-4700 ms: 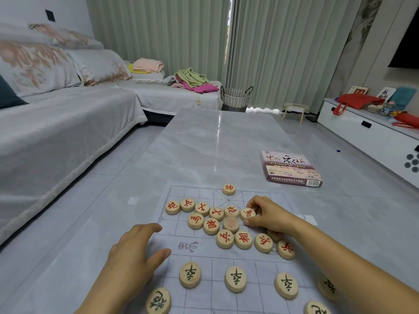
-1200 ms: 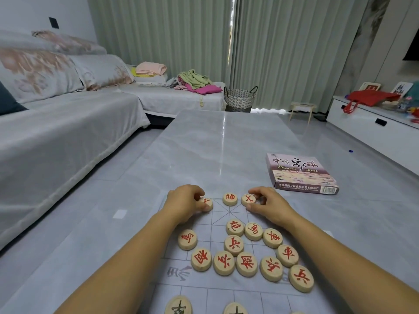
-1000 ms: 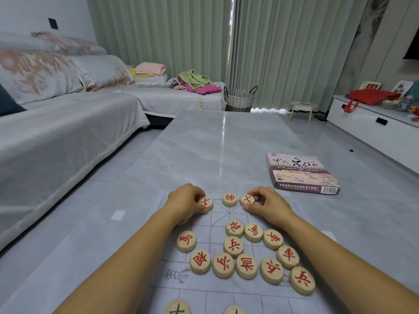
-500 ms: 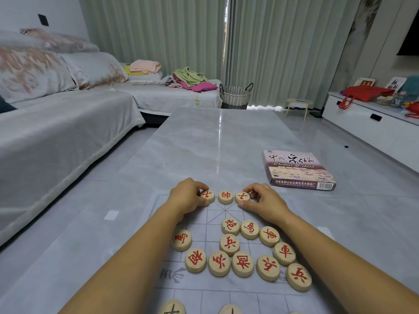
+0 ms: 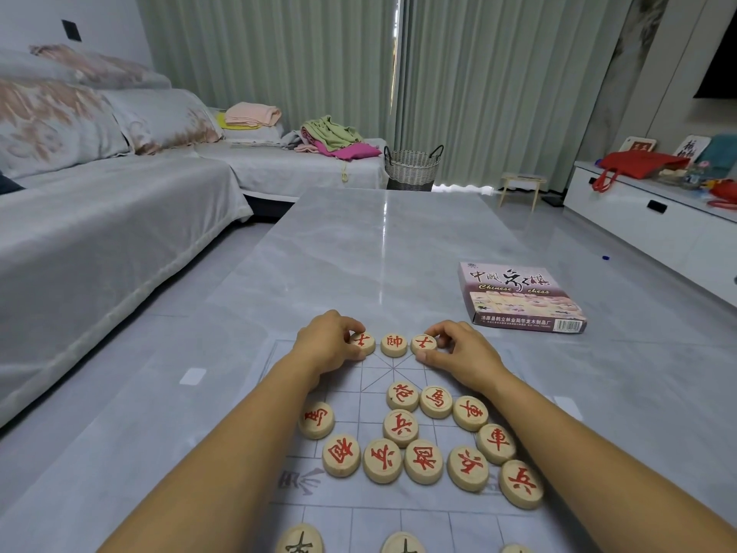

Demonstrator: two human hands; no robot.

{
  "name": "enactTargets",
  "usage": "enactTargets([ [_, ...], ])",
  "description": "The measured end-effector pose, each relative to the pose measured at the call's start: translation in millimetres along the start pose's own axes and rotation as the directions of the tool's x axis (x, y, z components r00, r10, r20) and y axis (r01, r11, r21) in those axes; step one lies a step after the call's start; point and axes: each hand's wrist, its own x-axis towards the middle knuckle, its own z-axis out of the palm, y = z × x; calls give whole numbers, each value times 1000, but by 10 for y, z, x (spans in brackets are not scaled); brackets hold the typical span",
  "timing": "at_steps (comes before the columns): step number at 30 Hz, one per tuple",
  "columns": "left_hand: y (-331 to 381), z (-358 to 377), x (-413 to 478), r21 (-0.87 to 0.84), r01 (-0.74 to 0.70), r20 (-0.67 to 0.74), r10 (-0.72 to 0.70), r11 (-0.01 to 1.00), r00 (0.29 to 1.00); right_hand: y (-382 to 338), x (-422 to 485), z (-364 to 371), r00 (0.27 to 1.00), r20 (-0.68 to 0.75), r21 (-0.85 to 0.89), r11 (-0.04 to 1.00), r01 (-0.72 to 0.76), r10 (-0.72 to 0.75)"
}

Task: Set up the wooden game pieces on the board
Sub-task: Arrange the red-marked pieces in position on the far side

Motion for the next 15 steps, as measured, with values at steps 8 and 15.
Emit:
enactTargets([
  [8,12,6,-9,0,-2,-13,2,1000,1000,-7,-10,1,1000,-4,-6,1000,1,-1],
  [15,-20,-25,-44,-70,8,5,-8,997,1000,-13,-14,-17,1000,15,48,998,-27,27],
])
